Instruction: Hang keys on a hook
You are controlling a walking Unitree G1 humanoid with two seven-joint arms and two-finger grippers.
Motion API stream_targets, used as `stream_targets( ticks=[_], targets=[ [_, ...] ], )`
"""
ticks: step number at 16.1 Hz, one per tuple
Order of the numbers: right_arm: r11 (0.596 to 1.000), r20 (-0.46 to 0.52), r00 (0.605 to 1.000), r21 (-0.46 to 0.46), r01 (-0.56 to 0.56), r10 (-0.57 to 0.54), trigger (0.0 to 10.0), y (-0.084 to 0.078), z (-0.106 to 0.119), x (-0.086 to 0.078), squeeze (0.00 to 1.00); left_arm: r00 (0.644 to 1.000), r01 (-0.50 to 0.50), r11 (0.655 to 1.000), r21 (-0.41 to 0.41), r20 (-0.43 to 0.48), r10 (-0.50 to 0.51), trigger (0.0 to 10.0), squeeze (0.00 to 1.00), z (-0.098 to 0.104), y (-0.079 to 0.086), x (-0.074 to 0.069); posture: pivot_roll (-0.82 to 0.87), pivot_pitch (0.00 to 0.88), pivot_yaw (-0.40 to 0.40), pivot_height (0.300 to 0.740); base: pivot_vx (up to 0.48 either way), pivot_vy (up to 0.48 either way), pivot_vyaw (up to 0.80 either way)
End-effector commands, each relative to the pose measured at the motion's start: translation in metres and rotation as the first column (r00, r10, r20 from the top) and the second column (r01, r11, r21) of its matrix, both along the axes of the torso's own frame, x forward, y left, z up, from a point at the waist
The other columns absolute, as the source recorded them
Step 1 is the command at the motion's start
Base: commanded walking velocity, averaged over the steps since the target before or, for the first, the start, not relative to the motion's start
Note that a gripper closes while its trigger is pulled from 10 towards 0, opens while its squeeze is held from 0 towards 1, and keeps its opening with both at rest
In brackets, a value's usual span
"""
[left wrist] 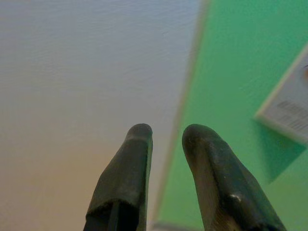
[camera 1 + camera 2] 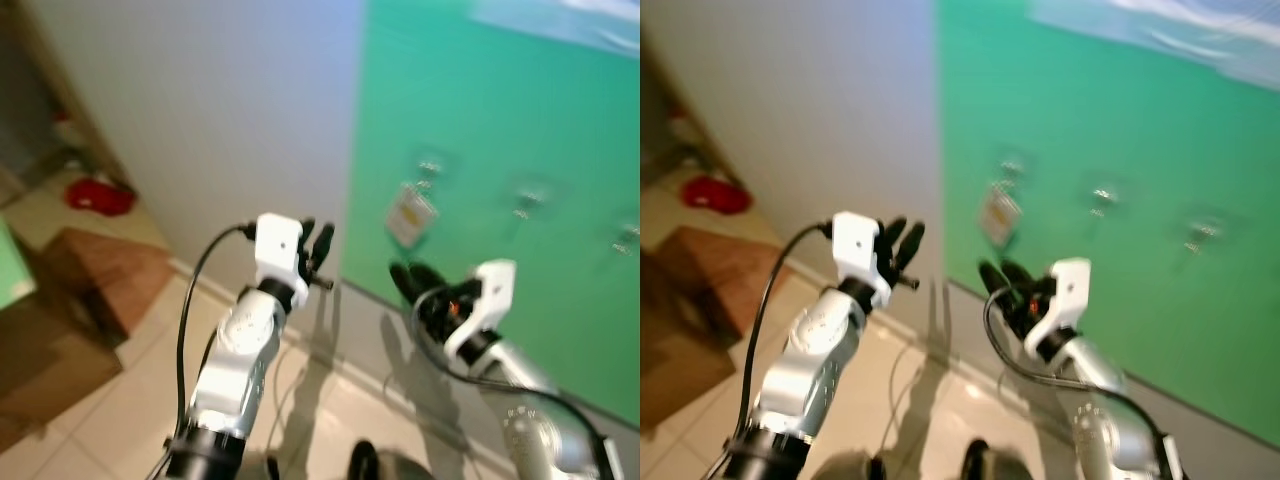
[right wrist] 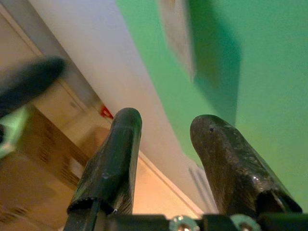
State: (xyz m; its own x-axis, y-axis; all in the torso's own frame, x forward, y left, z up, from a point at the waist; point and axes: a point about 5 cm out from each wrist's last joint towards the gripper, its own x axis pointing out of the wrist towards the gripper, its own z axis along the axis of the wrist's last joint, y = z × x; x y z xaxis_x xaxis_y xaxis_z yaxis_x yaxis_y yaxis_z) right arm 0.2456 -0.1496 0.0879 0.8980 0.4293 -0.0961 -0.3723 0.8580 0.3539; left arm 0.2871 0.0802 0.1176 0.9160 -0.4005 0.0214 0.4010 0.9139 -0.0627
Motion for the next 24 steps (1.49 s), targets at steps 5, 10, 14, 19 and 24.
stream_targets(
  ticks=[5, 10, 14, 19, 24],
  targets=[
    [0.994, 0.046, 0.999, -0.108, -0.012, 0.018, 10.0, 0.014, -0.006, 0.005, 0.00, 0.998, -0.051, 0.997, 0.058, -0.046, 0.054, 10.0, 0.00, -0.016, 0.006, -0.005, -0.02, 0.125, -0.007, 0.740, 0.000, 0.476, 0.00],
    [0.988, 0.038, 0.999, -0.156, 0.013, -0.007, 10.0, 0.021, -0.019, 0.010, 0.00, 0.985, -0.078, 0.994, 0.075, -0.150, 0.088, 10.0, 0.00, -0.046, 0.011, -0.012, -0.02, 0.124, -0.006, 0.740, 0.000, 0.472, 0.00],
    [0.987, 0.042, 0.999, -0.162, 0.018, -0.012, 10.0, 0.024, -0.024, 0.010, 0.00, 0.982, -0.074, 0.994, 0.082, -0.166, 0.086, 10.0, 0.00, -0.055, 0.011, -0.017, -0.02, 0.127, -0.009, 0.740, 0.000, 0.472, 0.00],
    [0.986, 0.049, 0.999, -0.163, 0.023, -0.015, 10.0, 0.024, -0.024, 0.010, 0.00, 0.983, -0.059, 0.994, 0.091, -0.166, 0.074, 10.0, 0.00, -0.056, 0.011, -0.017, -0.01, 0.138, -0.008, 0.740, 0.000, 0.472, 0.00],
    [0.989, 0.070, 0.997, -0.146, -0.029, 0.039, 10.0, 0.028, -0.019, 0.008, 0.00, 0.985, -0.039, 0.995, 0.089, -0.162, 0.053, 10.0, 0.00, -0.056, 0.007, -0.017, -0.01, 0.141, -0.006, 0.740, 0.000, 0.472, 0.48]
  ],
)
